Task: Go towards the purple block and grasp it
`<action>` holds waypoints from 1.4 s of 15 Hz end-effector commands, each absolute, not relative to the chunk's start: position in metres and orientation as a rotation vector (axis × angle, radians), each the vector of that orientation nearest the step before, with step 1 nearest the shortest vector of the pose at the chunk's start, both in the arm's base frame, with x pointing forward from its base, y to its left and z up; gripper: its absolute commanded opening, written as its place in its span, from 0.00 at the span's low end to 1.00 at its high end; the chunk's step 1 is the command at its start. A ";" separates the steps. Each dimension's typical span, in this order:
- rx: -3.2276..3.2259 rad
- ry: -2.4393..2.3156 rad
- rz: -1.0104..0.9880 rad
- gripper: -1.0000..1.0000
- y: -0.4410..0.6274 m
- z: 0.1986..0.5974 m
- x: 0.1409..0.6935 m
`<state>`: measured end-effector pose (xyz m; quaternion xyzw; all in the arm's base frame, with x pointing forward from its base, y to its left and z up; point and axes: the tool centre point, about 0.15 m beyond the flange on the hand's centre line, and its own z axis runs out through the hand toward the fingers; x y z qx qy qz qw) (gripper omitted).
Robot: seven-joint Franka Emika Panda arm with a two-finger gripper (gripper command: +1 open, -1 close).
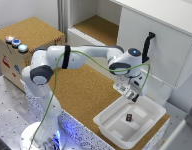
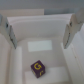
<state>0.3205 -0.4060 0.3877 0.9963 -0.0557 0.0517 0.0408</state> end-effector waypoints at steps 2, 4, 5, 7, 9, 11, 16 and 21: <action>2.949 -0.083 0.223 1.00 -0.406 0.344 0.310; 2.949 -0.083 0.223 1.00 -0.406 0.344 0.310; 2.949 -0.083 0.223 1.00 -0.406 0.344 0.310; 2.949 -0.083 0.223 1.00 -0.406 0.344 0.310; 3.034 -0.045 0.181 1.00 -0.405 0.356 0.322; 3.064 0.177 0.192 1.00 -0.404 0.347 0.321; 2.971 0.756 0.139 1.00 -0.405 0.291 0.319; 2.967 0.980 0.157 1.00 -0.424 0.263 0.336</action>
